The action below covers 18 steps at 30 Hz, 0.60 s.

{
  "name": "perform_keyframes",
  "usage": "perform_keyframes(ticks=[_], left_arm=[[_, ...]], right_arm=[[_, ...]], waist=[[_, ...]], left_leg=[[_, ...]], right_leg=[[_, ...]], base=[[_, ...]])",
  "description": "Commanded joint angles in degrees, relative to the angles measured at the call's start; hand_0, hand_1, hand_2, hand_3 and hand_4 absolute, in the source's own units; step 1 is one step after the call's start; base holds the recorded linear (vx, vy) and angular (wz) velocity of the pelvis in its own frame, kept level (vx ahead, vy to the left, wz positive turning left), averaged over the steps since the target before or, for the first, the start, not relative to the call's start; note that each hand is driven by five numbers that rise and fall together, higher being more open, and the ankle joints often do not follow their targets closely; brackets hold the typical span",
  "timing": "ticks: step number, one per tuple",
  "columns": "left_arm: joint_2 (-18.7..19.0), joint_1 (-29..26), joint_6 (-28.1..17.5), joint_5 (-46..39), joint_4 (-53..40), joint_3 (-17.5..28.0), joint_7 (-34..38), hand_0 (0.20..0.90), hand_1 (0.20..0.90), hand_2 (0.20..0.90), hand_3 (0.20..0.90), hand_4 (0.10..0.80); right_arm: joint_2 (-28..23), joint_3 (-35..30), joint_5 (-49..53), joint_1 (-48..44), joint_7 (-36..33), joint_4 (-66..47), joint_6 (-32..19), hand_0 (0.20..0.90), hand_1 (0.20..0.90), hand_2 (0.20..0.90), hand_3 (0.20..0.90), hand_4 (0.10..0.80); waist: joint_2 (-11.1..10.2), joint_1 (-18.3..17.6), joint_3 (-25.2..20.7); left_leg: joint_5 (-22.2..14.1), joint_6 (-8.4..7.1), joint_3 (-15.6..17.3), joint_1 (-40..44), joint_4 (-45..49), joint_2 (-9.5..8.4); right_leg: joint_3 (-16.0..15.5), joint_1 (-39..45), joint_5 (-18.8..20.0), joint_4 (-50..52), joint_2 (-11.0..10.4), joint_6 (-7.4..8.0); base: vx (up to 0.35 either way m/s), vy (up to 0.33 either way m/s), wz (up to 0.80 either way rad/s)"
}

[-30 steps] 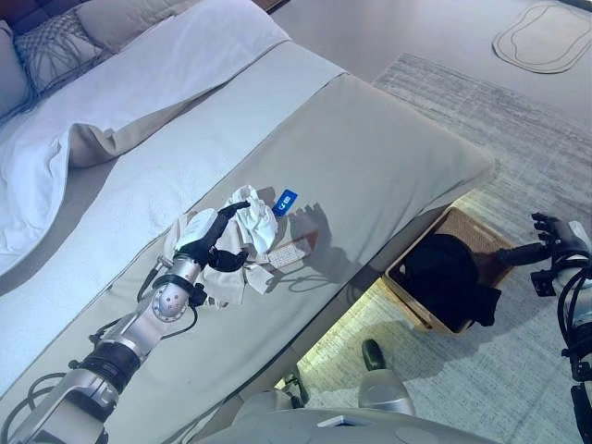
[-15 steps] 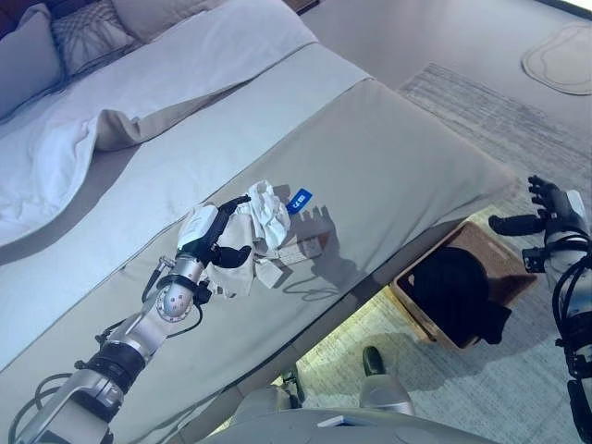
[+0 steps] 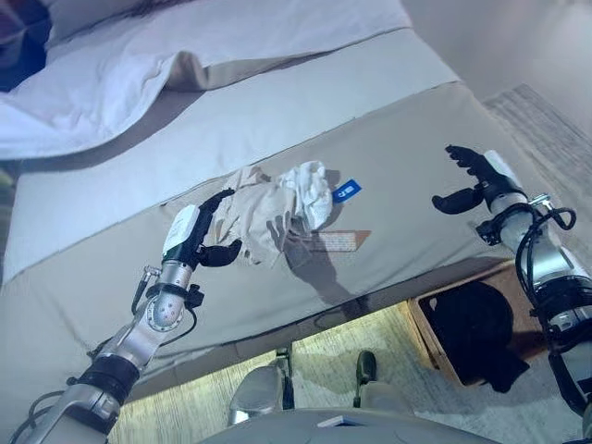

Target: Pick up the clothes from the bed and place them into the basket

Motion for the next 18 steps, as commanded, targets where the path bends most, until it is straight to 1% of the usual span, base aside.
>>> perform_keyframes(ticks=[1, 5, 7, 11, 12, 14, 15, 16, 18], left_arm=[[2.32, -3.39, -7.24, 2.60, -1.89, 5.94, 5.73, 0.900, 0.900, 0.900, 0.900, 0.800], [2.50, -3.06, -7.84, 2.68, -3.82, 6.02, 5.10, 0.900, 0.900, 0.900, 0.900, 0.800], [2.68, -2.88, -8.78, 2.80, -4.88, 5.63, 5.28, 0.900, 0.900, 0.900, 0.900, 0.800], [3.58, -3.12, -8.96, 2.53, -7.53, 5.20, 5.32, 0.900, 0.900, 0.900, 0.900, 0.800], [4.07, -3.28, -8.54, 2.83, -8.60, 5.01, 5.92, 0.900, 0.900, 0.900, 0.900, 0.800], [4.60, -3.48, -7.97, 3.23, -9.70, 5.06, 6.70, 0.900, 0.900, 0.900, 0.900, 0.800], [5.13, -3.64, -7.66, 3.07, -10.15, 5.18, 6.80, 0.900, 0.900, 0.900, 0.900, 0.800], [5.35, -3.79, -7.50, 3.14, -10.47, 5.22, 6.98, 0.900, 0.900, 0.900, 0.900, 0.800], [6.07, -4.10, -6.37, 3.13, -12.08, 5.16, 7.29, 0.900, 0.900, 0.900, 0.900, 0.800]], right_arm=[[-1.85, 2.92, -5.57, -11.32, -7.28, -8.24, -2.09, 0.900, 0.900, 0.900, 0.900, 0.800], [-1.97, 5.47, -7.44, -15.22, -8.77, -7.34, 1.08, 0.900, 0.900, 0.900, 0.900, 0.800], [-2.37, 7.31, -8.61, -18.48, -9.41, -6.30, 2.98, 0.900, 0.900, 0.900, 0.900, 0.800], [-3.19, 11.05, -10.31, -24.53, -10.69, -4.24, 7.10, 0.900, 0.900, 0.900, 0.900, 0.800], [-3.40, 12.22, -10.44, -26.79, -10.74, -3.52, 8.35, 0.900, 0.900, 0.900, 0.900, 0.800], [-3.36, 13.50, -10.98, -29.67, -10.67, -3.00, 10.27, 0.900, 0.900, 0.900, 0.900, 0.800], [-3.50, 14.48, -11.49, -31.36, -10.37, -2.73, 11.67, 0.900, 0.900, 0.900, 0.900, 0.800], [-3.48, 14.81, -11.77, -32.17, -10.25, -2.64, 12.39, 0.900, 0.900, 0.900, 0.900, 0.800], [-3.45, 16.40, -12.20, -34.45, -9.76, -2.40, 15.38, 0.900, 0.900, 0.900, 0.900, 0.800]], waist=[[-2.50, 2.94, 3.86], [-1.77, 5.76, 7.05], [-1.19, 7.42, 8.85], [-0.12, 10.16, 11.30], [0.09, 11.06, 12.05], [0.28, 11.88, 13.15], [0.03, 12.32, 13.69], [0.04, 12.55, 14.09], [-0.06, 13.16, 14.17]], left_leg=[[-11.76, -0.57, -2.24, 0.54, 11.52, -2.33], [-11.30, -0.29, -4.82, -1.90, 13.02, -3.43], [-11.36, -0.22, -5.88, -3.53, 14.50, -4.17], [-11.43, 0.36, -7.94, -7.19, 18.14, -5.59], [-11.82, 0.63, -8.30, -8.50, 19.79, -6.06], [-12.48, 1.04, -8.42, -10.24, 22.05, -6.64], [-14.79, 1.06, -8.26, -10.91, 24.26, -7.10], [-15.02, 1.25, -8.16, -11.53, 25.15, -7.31], [-16.22, 1.85, -7.89, -14.01, 28.38, -7.92]], right_leg=[[-1.68, -7.63, -5.11, 15.28, -0.65, -4.83], [-4.28, -8.94, -6.53, 18.61, -1.37, -5.55], [-5.49, -10.08, -7.81, 21.44, -2.15, -6.04], [-7.85, -12.73, -9.97, 27.45, -3.98, -7.10], [-8.43, -13.55, -10.83, 29.47, -4.38, -7.53], [-8.86, -15.02, -11.91, 32.45, -4.99, -7.91], [-8.27, -15.59, -14.21, 35.03, -5.31, -7.70], [-8.43, -16.04, -14.38, 35.95, -5.53, -7.73], [-8.75, -17.92, -15.07, 38.80, -6.21, -7.89]], base=[[-0.037, -0.003, 0.53], [-0.023, -0.004, 0.46], [-0.027, -0.003, 0.41], [-0.009, -0.007, 0.44], [-0.005, -0.016, 0.40], [0.027, -0.044, 0.39], [0.070, -0.071, 0.32], [0.082, -0.077, 0.32], [0.003, -0.043, 0.28]])
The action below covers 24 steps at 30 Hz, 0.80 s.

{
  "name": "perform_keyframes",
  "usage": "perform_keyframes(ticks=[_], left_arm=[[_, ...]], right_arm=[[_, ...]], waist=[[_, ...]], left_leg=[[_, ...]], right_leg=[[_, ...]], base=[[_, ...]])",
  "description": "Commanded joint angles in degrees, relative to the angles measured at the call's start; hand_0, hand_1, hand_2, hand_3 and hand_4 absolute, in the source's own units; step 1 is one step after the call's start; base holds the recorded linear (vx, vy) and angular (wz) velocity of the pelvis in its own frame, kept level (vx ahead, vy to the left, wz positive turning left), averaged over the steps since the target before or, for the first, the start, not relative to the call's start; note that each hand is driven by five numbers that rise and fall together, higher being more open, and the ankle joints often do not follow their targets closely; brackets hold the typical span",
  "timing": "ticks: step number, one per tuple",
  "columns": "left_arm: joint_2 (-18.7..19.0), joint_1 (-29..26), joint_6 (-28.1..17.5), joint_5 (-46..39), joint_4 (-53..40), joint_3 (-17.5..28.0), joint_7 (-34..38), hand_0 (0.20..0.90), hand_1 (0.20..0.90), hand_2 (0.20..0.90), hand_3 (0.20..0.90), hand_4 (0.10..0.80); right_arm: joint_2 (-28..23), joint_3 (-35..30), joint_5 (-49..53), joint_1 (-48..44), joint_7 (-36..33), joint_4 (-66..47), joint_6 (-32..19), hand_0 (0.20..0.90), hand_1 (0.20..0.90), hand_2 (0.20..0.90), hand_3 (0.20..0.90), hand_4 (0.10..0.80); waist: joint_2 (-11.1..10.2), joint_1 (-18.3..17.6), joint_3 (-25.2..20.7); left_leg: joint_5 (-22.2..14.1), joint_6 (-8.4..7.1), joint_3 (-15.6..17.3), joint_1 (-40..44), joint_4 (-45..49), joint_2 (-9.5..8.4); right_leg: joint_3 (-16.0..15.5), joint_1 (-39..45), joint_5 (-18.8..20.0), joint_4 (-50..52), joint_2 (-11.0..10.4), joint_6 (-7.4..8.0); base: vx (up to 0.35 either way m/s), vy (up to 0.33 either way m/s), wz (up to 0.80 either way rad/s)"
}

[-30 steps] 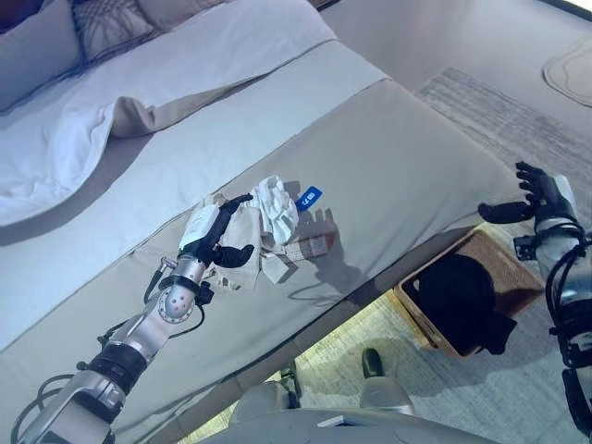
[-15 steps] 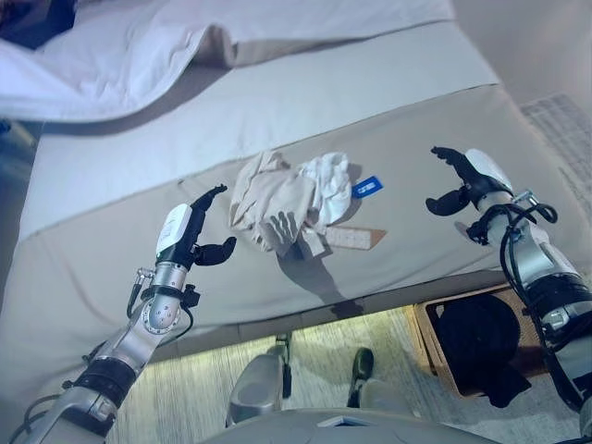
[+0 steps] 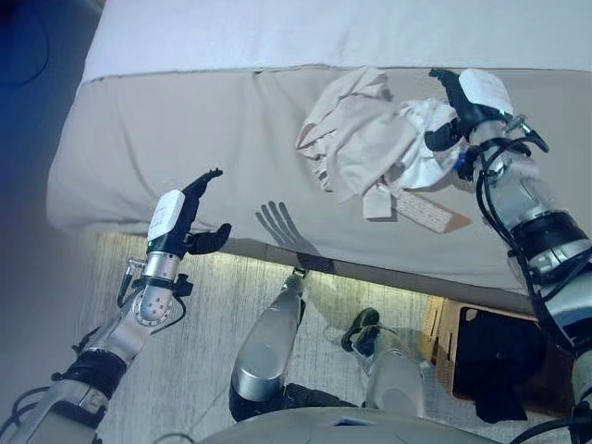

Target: Pick up the clothes from the bed and place them into the basket

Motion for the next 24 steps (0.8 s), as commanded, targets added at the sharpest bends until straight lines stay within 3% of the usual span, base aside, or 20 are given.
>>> perform_keyframes(ticks=[1, 10, 16, 20, 24], left_arm=[[3.02, -1.40, -2.61, 1.17, -9.35, 4.20, 4.63, 0.900, 0.900, 0.900, 0.900, 0.800], [4.58, -1.60, -1.91, -0.76, -13.62, 4.43, 4.41, 0.900, 0.900, 0.900, 0.900, 0.800], [6.30, -1.75, -1.72, -1.54, -15.41, 3.81, 5.25, 0.900, 0.900, 0.900, 0.900, 0.800], [7.25, -1.36, -2.26, -2.09, -16.91, 3.84, 5.45, 0.900, 0.900, 0.900, 0.900, 0.800], [7.84, -1.30, -2.76, -2.24, -18.03, 3.97, 6.92, 0.900, 0.900, 0.900, 0.900, 0.800]], right_arm=[[-4.76, 4.09, -3.01, -11.35, -3.26, -2.66, 5.00, 0.900, 0.900, 0.900, 0.900, 0.800], [-4.64, 8.12, -4.48, -15.30, 3.46, 3.06, 11.71, 0.900, 0.900, 0.900, 0.900, 0.800], [-5.72, 12.90, -8.90, -19.02, 8.24, 9.16, 16.39, 0.900, 0.900, 0.900, 0.900, 0.800], [-6.60, 15.21, -9.99, -21.53, 10.51, 11.54, 17.73, 0.900, 0.900, 0.900, 0.900, 0.800], [-7.09, 17.08, -8.60, -24.01, 10.50, 12.85, 15.55, 0.900, 0.900, 0.900, 0.900, 0.800]], waist=[[-0.11, -0.13, -1.82], [0.27, 0.72, -1.82], [1.13, 0.79, -1.82], [1.54, 0.83, -1.82], [1.77, 0.57, -1.82]], left_leg=[[-14.60, 2.64, 2.79, -3.31, 16.49, -1.24], [-19.30, 4.24, 3.62, -11.83, 28.89, -2.91], [-21.10, 5.16, 4.39, -16.88, 34.43, -3.58], [-21.11, 5.44, 4.93, -19.96, 36.06, -3.82], [-21.26, 5.63, 5.43, -22.69, 37.21, -3.58]], right_leg=[[-0.08, -3.95, 3.67, 3.48, 4.02, -4.22], [0.82, -10.58, 0.43, 13.10, 3.38, -5.45], [1.83, -15.86, -0.40, 17.69, 2.71, -5.40], [2.42, -19.37, -0.05, 19.21, 2.45, -4.96], [2.93, -22.49, 0.22, 20.07, 2.68, -4.76]], base=[[0.004, -0.051, 0.15], [0.005, -0.017, 0.03], [0.018, -0.004, -0.01], [-0.006, -0.019, -0.04], [-0.006, -0.003, -0.01]])
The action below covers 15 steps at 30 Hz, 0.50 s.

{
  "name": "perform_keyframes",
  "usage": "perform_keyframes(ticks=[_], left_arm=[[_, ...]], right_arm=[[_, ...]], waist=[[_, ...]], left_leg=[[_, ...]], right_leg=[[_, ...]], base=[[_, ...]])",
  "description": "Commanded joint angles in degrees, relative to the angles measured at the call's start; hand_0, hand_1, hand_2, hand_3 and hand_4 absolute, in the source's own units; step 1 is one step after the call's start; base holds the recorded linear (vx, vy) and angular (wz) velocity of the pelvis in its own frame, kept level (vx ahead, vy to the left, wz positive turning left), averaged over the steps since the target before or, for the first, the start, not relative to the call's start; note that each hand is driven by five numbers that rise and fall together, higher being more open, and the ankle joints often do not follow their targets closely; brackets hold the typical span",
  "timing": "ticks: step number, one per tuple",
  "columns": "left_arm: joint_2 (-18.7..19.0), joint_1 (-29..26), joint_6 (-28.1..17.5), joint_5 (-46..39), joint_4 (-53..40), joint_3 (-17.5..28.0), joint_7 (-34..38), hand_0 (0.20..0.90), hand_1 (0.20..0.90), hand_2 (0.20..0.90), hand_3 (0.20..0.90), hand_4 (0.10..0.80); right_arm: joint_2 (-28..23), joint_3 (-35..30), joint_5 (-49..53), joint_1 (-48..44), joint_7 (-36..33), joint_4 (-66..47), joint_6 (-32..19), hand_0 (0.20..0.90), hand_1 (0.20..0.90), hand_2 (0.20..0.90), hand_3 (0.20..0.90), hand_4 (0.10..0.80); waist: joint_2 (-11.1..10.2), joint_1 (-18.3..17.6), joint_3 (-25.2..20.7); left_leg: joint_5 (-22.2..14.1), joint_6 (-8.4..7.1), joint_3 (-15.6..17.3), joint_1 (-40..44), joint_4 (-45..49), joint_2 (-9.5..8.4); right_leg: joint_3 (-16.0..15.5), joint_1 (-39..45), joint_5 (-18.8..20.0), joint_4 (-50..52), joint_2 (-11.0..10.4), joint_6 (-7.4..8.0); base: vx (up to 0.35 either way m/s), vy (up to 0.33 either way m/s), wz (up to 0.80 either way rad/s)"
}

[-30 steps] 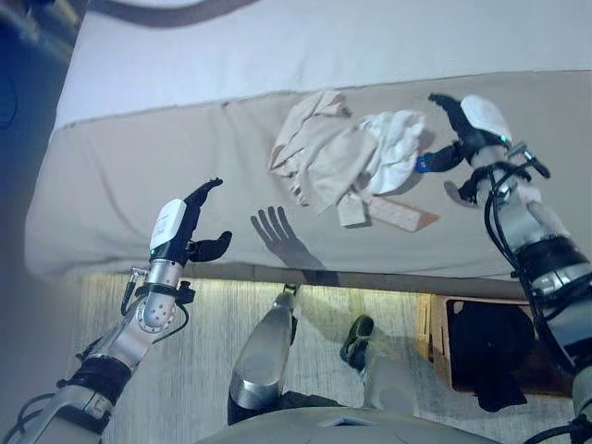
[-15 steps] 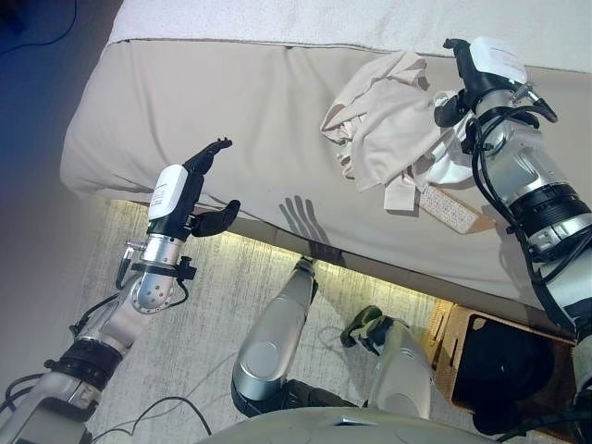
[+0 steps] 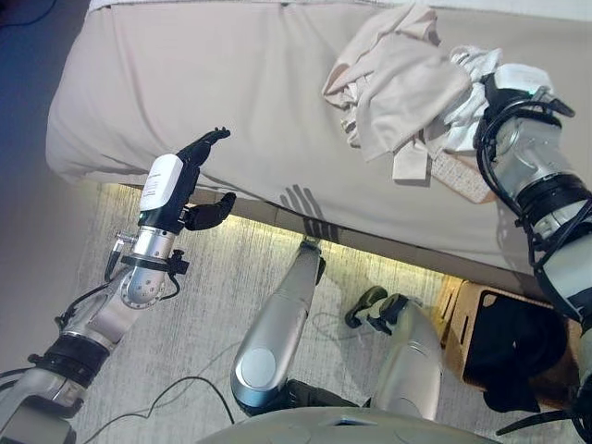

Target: Pick up the clothes from the bed and place them into the basket

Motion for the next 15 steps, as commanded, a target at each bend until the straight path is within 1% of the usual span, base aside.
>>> perform_keyframes(ticks=[1, 4, 7, 10, 12, 13, 14, 15], left_arm=[[0.56, -0.85, -3.64, -1.75, -6.55, 4.18, 5.93, 0.900, 0.900, 0.900, 0.900, 0.800], [1.16, -0.68, -3.37, -2.49, -7.44, 4.62, 6.70, 0.900, 0.900, 0.900, 0.900, 0.800], [1.79, -0.67, -3.26, -3.53, -8.23, 4.84, 7.46, 0.900, 0.900, 0.900, 0.900, 0.800], [1.51, -0.25, -3.23, -3.46, -8.41, 5.08, 7.74, 0.900, 0.900, 0.900, 0.900, 0.800], [1.59, 0.16, -3.33, -3.52, -8.80, 5.69, 8.04, 0.900, 0.900, 0.900, 0.900, 0.800], [1.69, 0.33, -3.39, -3.57, -9.00, 5.90, 8.14, 0.900, 0.900, 0.900, 0.900, 0.800], [1.72, 0.35, -3.53, -3.50, -8.90, 5.95, 8.21, 0.900, 0.900, 0.900, 0.900, 0.800], [1.84, 0.39, -3.30, -3.32, -9.11, 6.00, 8.41, 0.900, 0.900, 0.900, 0.900, 0.800]], right_arm=[[-5.77, 5.61, -3.04, -11.14, -1.55, 1.26, -1.07, 0.900, 0.900, 0.900, 0.900, 0.800], [-5.60, 6.76, -5.15, -12.14, -0.49, 2.36, -1.25, 0.900, 0.900, 0.900, 0.900, 0.800], [-5.26, 9.30, -5.21, -14.47, -0.67, 4.30, -1.50, 0.900, 0.900, 0.900, 0.900, 0.800], [-4.20, 10.74, -4.22, -16.25, -1.03, 6.43, -2.31, 0.900, 0.900, 0.900, 0.900, 0.800], [-3.76, 11.66, -1.68, -17.53, -1.54, 8.23, -3.70, 0.900, 0.900, 0.900, 0.900, 0.800], [-3.64, 11.81, 0.33, -17.79, -1.75, 8.51, -4.92, 0.436, 0.436, 0.436, 0.359, 0.259], [-3.57, 11.91, 0.90, -17.95, -1.69, 8.69, -5.88, 0.300, 0.300, 0.300, 0.200, 0.100], [-3.73, 11.89, 2.30, -17.83, -2.18, 8.57, -7.10, 0.300, 0.300, 0.300, 0.200, 0.100]], waist=[[1.83, 0.14, -2.36], [2.29, 0.24, -2.36], [3.15, 0.59, -2.36], [3.60, 1.00, -2.36], [3.71, 1.18, -2.36], [3.69, 1.22, -2.36], [3.66, 1.19, -2.36], [3.51, 1.06, -2.36]], left_leg=[[-14.60, 5.40, 5.60, -0.66, 13.43, -2.09], [-14.99, 5.63, 5.94, -3.10, 15.40, -2.25], [-15.43, 6.10, 6.42, -7.59, 18.55, -2.51], [-15.93, 6.45, 6.73, -9.76, 20.41, -2.58], [-16.14, 6.57, 7.01, -11.43, 21.48, -2.40], [-16.16, 6.62, 7.16, -11.82, 21.69, -2.28], [-16.19, 6.57, 7.26, -12.03, 21.87, -2.16], [-16.21, 6.45, 7.26, -12.39, 22.10, -2.01]], right_leg=[[-0.19, -2.66, 6.77, -1.13, 5.25, -1.64], [0.50, -5.49, 6.61, 0.44, 5.37, -1.52], [1.55, -10.87, 6.38, 3.34, 5.02, -1.31], [1.85, -13.44, 5.97, 5.22, 4.97, -1.32], [2.15, -15.13, 5.87, 6.10, 5.15, -1.21], [2.21, -15.54, 5.92, 6.26, 5.22, -1.16], [2.31, -15.79, 5.97, 6.39, 5.28, -1.13], [2.40, -16.10, 6.12, 6.43, 5.39, -0.96]], base=[[0.000, 0.000, 0.00], [-0.009, 0.001, -0.06], [-0.070, -0.003, -0.09], [-0.049, 0.020, -0.04], [-0.050, 0.017, -0.06], [-0.030, 0.008, -0.03], [0.000, 0.000, 0.00], [-0.015, -0.004, 0.07]])
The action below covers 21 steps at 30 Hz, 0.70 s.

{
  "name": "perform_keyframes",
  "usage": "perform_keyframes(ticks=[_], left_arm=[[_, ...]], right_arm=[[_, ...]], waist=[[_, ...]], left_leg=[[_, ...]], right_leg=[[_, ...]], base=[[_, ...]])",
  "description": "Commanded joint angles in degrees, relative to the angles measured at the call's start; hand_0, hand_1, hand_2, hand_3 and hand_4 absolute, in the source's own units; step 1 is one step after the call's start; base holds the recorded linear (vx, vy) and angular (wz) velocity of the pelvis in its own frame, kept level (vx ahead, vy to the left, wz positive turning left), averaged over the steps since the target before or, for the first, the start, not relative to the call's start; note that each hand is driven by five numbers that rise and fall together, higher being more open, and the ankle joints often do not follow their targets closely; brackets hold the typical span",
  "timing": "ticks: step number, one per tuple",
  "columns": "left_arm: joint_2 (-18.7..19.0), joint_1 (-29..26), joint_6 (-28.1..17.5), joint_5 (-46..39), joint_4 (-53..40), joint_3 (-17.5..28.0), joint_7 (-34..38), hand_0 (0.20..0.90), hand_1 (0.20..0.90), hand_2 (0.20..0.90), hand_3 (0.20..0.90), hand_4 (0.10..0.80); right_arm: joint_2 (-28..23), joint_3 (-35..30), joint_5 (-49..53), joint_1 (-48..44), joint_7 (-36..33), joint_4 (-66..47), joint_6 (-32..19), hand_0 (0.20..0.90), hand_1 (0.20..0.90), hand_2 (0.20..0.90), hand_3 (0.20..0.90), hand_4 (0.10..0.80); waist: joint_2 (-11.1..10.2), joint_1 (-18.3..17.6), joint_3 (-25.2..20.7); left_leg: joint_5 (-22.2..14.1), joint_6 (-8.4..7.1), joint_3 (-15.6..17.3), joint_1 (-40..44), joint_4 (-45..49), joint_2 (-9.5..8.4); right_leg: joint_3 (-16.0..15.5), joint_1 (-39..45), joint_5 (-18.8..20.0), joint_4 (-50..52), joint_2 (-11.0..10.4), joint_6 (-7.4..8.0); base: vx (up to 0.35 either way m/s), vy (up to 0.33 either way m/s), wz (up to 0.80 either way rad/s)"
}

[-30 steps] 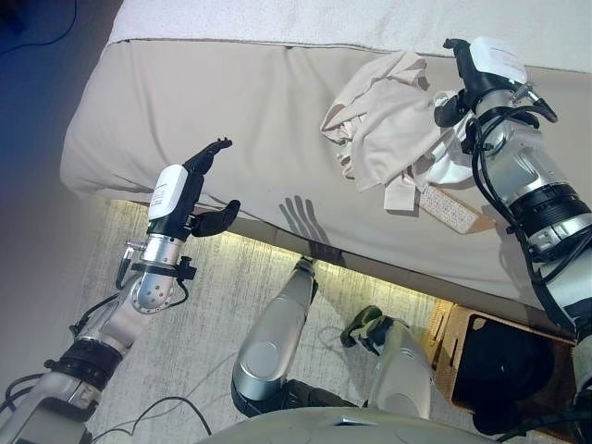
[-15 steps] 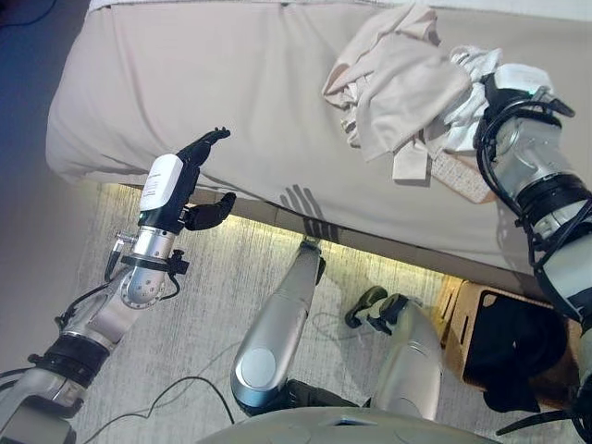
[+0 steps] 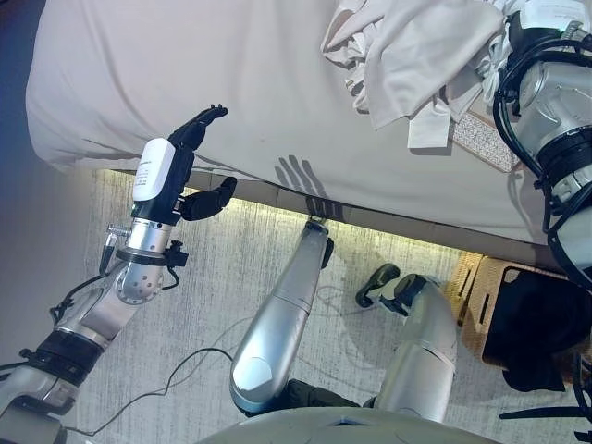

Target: Pick up the clothes from the bed and place them into the basket

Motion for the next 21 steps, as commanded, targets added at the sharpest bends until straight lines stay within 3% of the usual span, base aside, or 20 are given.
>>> perform_keyframes(ticks=[1, 11, 21], left_arm=[[-0.08, -0.08, -2.84, -2.35, -5.93, 5.91, 4.91, 0.900, 0.900, 0.900, 0.900, 0.800], [1.12, 0.40, -3.75, -2.34, -5.33, 6.16, 6.88, 0.900, 0.900, 0.900, 0.900, 0.800], [1.12, 0.18, -3.53, -3.05, -4.83, 6.12, 4.51, 0.900, 0.900, 0.900, 0.900, 0.800]], right_arm=[[-3.71, 4.33, 4.33, -4.63, -2.85, 0.52, -3.97, 0.300, 0.300, 0.300, 0.200, 0.100], [-4.69, 2.63, 7.24, -3.19, -5.55, 0.95, -7.48, 0.300, 0.300, 0.300, 0.200, 0.100], [-6.02, -1.59, 10.18, 1.57, -7.43, 1.16, -11.40, 0.300, 0.300, 0.300, 0.200, 0.100]], waist=[[2.72, 1.09, -2.68], [1.82, 0.29, -2.68], [0.30, -1.23, -2.68]], left_leg=[[-14.74, 7.34, 6.31, 0.20, 13.89, -1.71], [-14.40, 6.68, 6.60, 2.30, 12.68, -0.65], [-14.08, 5.82, 6.92, 13.87, 6.89, 0.35]], right_leg=[[-0.92, -2.88, 7.30, -1.93, 5.57, -0.24], [-0.80, -0.87, 8.40, -3.66, 6.49, 0.16], [-0.81, 10.43, 9.30, -9.24, 6.39, 0.24]], base=[[-0.011, -0.005, 0.12], [-0.011, 0.012, -0.02], [0.003, 0.008, -0.02]])
